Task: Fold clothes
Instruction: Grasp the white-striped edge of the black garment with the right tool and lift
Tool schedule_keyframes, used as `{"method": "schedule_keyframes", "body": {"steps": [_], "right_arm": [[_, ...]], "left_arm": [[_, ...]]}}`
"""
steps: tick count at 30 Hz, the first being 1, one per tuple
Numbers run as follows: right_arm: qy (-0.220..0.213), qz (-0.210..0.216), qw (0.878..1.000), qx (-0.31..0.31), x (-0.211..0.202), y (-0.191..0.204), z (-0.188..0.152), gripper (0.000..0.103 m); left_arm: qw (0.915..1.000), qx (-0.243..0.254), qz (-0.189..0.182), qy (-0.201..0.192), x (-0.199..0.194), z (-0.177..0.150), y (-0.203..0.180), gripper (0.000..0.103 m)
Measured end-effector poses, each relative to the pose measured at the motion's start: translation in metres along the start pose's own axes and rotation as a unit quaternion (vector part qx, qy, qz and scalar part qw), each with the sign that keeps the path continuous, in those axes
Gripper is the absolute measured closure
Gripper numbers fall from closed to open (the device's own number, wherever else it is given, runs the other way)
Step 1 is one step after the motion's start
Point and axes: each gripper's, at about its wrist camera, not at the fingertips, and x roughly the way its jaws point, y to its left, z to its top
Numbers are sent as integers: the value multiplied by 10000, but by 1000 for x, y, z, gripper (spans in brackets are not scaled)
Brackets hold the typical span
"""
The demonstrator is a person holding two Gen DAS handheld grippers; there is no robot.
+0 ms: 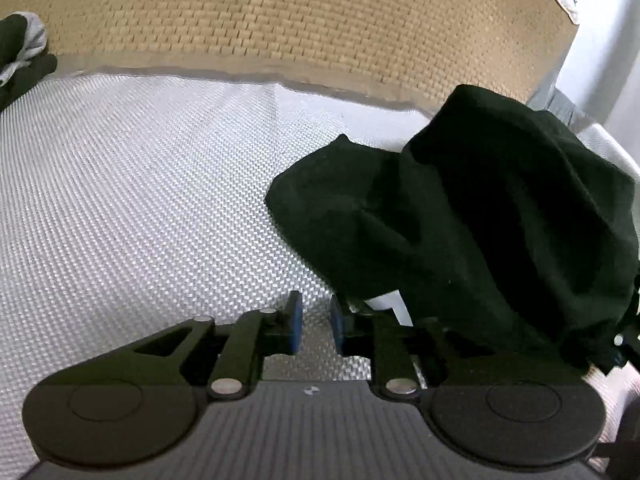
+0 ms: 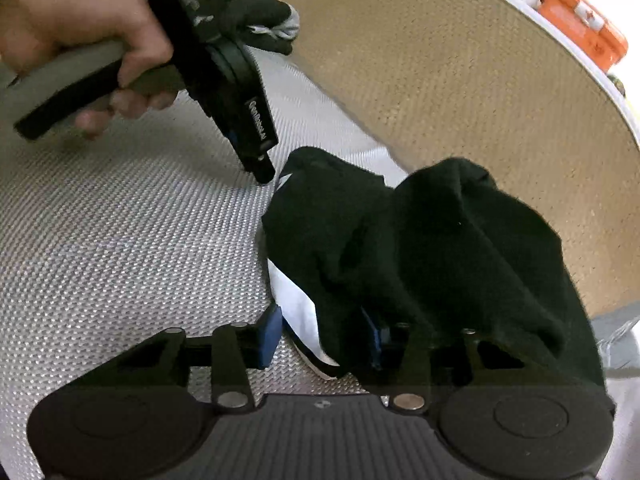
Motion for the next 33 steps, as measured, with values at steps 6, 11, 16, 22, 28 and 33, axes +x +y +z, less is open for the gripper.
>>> {"method": "schedule_keyframes", "body": {"steps": [6, 11, 16, 22, 28, 33], "right_arm": [[-10, 25, 9997, 223, 2, -16, 8, 90], [-522, -284, 9976, 354, -21, -41, 23, 93], [-843, -606, 9910, 843, -27, -94, 43, 93], [-905, -814, 9849, 1228, -16, -161, 65, 93], [-776, -1033, 9778, 1653, -6, -206, 69, 94], [-588, -1280, 9663, 2154, 13, -239, 62, 94]], "left_arm": [[9988, 290, 40, -381, 9, -10, -1, 84], [9978, 71, -131, -653, 11, -18, 7, 84], [9960, -314, -360, -752, 13, -17, 17, 84], [9962, -214, -232, -813, 10, -19, 13, 84], [9963, -119, -131, -840, 11, -22, 10, 84], [9963, 67, 65, -850, 8, -27, 1, 83]]}}
